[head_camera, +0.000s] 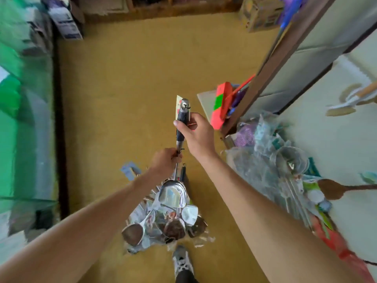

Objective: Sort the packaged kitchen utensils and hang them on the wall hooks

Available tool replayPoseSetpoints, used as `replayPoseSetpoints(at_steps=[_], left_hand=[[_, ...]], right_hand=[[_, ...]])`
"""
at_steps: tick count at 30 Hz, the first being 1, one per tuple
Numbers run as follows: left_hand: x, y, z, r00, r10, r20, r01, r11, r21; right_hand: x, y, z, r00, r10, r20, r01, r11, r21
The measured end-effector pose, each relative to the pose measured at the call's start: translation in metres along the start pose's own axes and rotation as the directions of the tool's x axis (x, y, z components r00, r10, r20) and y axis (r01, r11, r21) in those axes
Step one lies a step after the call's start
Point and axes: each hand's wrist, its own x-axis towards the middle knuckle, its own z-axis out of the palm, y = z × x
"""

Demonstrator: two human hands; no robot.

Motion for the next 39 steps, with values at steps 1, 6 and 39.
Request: replayPoseSetpoints(at_steps=[1, 6, 39], left_hand=[[0.005, -0.018, -0.001, 0.999, -0.049, -0.007, 0.049, 0.999, 0.004], [0.012, -0.106, 0.014, 0.973, -0.227, -0.045, 0.229, 0.973, 0.029], [0.036, -0.311, 0.173, 0.845, -0.523, -0.115, 0.535, 0.822, 0.194]], right_hand=[[0.004, 0.011, 0.020, 0.999, 0.013, 0.045, -0.013, 1.000, 0.003], [0.007, 0.071, 0.111, 0.962, 0.071, 0.263, -0.061, 0.997, -0.048], [-0.041, 0.320, 0.266, 0.766, 0.558, 0.320, -0.396, 0.801, -0.449]])
